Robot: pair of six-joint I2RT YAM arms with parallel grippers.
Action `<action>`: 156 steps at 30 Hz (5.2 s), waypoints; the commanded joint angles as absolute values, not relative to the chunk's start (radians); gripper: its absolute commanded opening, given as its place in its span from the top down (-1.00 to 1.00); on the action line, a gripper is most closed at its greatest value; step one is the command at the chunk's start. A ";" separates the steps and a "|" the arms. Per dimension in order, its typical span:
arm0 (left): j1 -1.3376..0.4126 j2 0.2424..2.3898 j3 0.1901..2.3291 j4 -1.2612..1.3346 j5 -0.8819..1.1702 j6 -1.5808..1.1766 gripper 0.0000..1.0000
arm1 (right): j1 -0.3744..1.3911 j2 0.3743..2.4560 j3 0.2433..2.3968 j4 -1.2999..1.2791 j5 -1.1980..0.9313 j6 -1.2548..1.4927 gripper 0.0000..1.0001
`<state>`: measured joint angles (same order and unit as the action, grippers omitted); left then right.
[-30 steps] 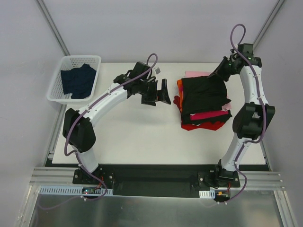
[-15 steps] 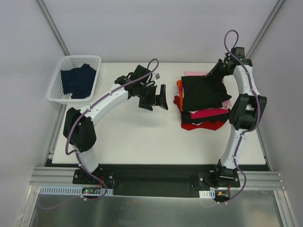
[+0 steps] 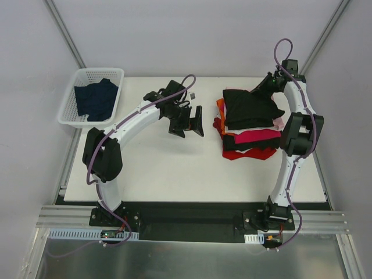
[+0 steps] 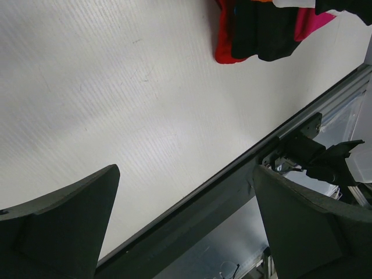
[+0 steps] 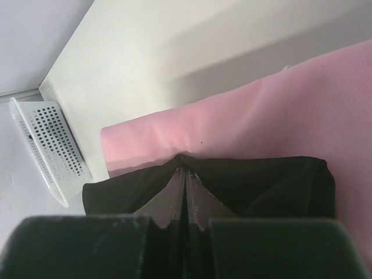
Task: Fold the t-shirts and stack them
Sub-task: Put the neatly folded tshirt into the corner of the board with the right arm
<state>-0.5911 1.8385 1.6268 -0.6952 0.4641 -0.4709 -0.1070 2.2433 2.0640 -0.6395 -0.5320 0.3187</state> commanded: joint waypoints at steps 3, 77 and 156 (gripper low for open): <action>-0.583 1.827 1.641 -0.716 0.489 -0.454 -0.99 | -0.101 2.240 2.020 -0.637 -0.489 0.307 0.98; -0.575 0.542 0.784 -0.638 0.385 -1.039 -0.49 | 0.956 1.939 1.825 -1.506 0.287 0.379 0.98; -0.575 0.624 0.764 -0.767 0.295 -0.971 -0.61 | 0.275 2.295 1.959 -1.402 0.193 0.091 0.98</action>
